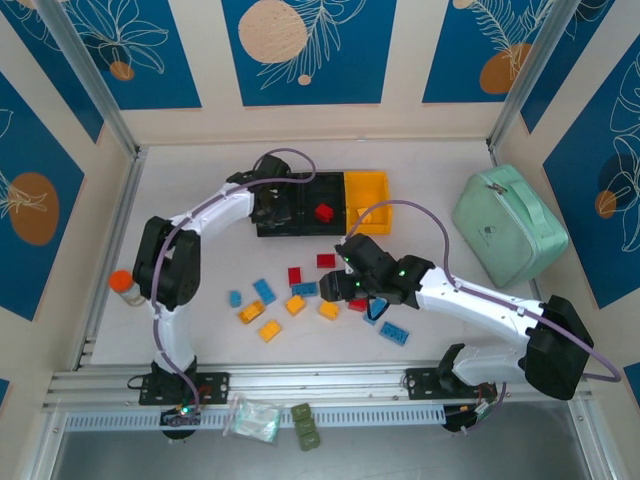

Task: Sort the legos into containers by color
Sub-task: Place the lego in the container.

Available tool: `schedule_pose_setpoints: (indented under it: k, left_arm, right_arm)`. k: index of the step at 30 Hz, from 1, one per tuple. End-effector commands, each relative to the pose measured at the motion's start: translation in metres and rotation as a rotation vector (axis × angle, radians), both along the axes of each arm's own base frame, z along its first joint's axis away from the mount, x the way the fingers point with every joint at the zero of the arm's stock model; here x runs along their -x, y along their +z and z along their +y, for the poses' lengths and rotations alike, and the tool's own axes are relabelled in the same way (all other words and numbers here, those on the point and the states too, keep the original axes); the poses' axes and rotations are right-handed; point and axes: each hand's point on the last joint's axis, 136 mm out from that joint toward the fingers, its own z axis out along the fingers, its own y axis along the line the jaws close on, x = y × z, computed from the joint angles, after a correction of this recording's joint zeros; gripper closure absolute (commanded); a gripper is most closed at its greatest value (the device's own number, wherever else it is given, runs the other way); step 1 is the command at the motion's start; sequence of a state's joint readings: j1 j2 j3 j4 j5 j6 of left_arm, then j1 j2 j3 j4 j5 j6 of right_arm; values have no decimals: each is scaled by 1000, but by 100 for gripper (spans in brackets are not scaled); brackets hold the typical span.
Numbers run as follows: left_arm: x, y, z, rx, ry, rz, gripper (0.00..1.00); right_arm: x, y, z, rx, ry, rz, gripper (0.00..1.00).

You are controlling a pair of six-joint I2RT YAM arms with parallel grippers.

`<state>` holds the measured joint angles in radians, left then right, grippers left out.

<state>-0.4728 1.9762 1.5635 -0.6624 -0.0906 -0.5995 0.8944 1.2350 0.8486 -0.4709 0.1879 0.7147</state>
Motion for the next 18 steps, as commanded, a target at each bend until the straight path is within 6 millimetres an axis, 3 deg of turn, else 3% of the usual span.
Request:
schedule_pose_setpoints:
  k: [1,6,12,18]
  left_arm:
    - [-4,-4,1,-40,-8,13,73]
    - [-9,-9,-2,-44,-5,18,69]
    - [-13,-5,-4,-47,-6,10,53]
    - [-10,9,-6,-45,-20,-15,51]
  right_arm:
    - [1,-1,-7,10,-23,6,44]
    - [1,-2,-9,16,-24,9,44]
    - [0,-3,-10,16,-30,12,44]
    - [-2,-3,-8,11,-29,9,44]
